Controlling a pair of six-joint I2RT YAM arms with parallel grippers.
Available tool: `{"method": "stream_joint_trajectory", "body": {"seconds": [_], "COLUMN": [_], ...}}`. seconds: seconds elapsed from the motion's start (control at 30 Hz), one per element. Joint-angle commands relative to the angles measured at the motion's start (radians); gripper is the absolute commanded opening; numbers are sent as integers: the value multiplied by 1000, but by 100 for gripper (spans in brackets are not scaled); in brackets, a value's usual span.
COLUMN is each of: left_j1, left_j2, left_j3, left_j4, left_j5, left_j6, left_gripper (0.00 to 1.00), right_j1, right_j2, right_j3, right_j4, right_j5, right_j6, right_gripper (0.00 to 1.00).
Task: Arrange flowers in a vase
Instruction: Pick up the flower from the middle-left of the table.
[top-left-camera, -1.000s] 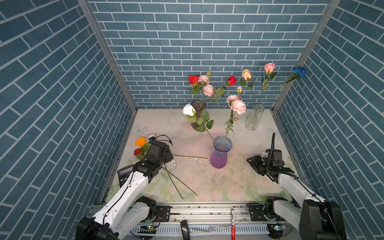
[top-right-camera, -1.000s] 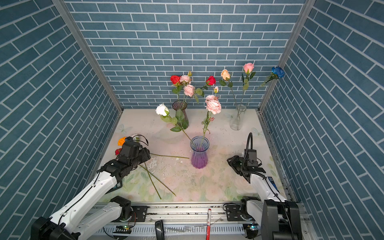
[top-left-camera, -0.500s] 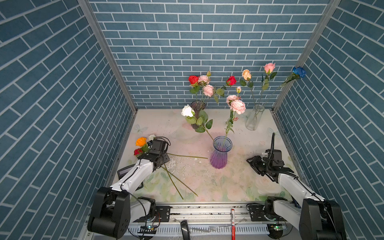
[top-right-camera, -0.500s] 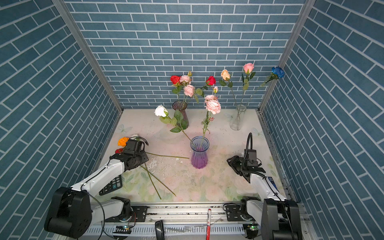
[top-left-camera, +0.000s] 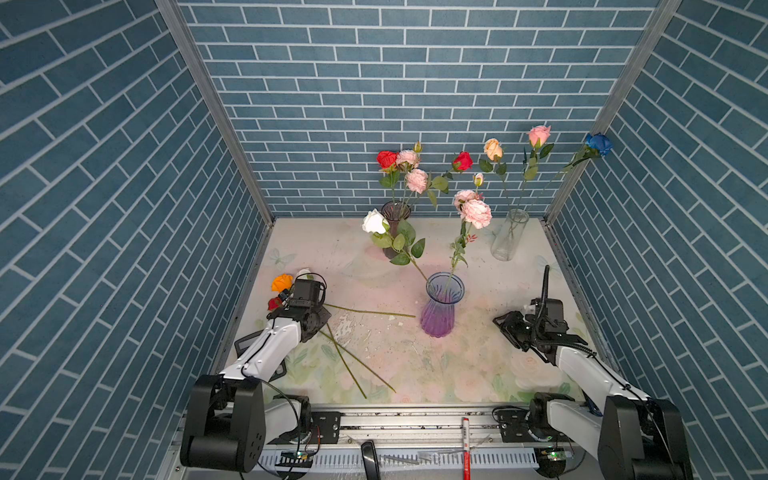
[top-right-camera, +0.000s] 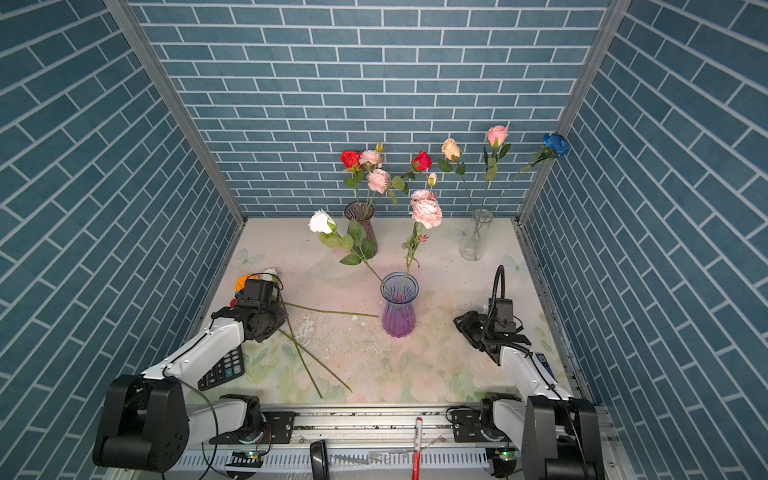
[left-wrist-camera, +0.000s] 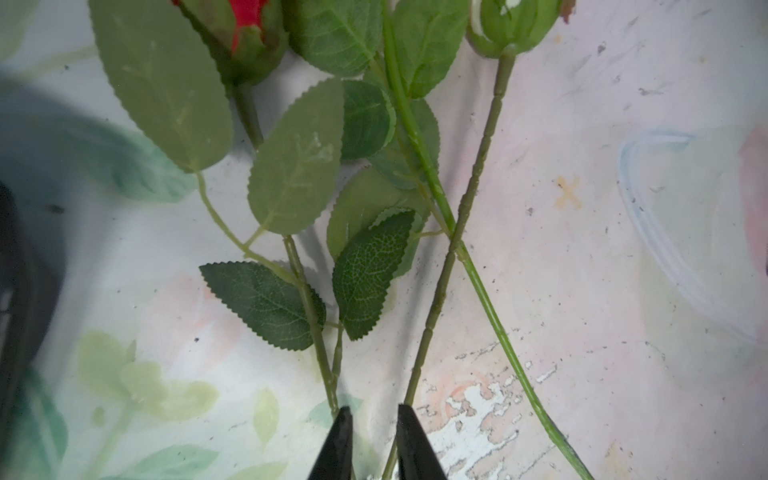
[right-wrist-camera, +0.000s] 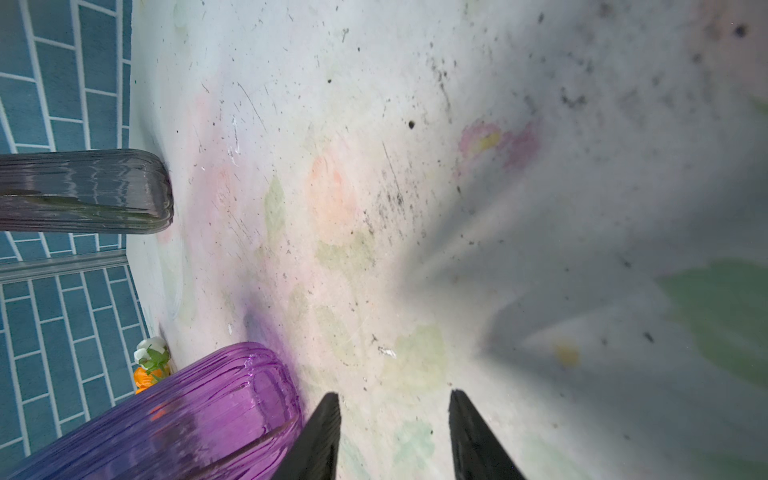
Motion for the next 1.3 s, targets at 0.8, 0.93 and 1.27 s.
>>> {"method": "stream_joint_trajectory", "body": {"seconds": [0.8,0.93,1.27], "left_j1": [35,35,-23], "left_j2": [136,1,-375], "left_j3": [37,109,363], "left_j4": [-21,-99,-25], "left_j5": [-5,-37,-30], "left_j6": [-15,13,-29], "left_gripper": [0,0,0], "right_j1": [-15,-15,-16], "right_j2": [2,3,-2], "right_j3": [-4,-4,-6], "right_j4": [13,14,13], "right_j5": [-15,-15,-12], "right_j6": [29,29,33], "right_gripper": [45,45,45]}}
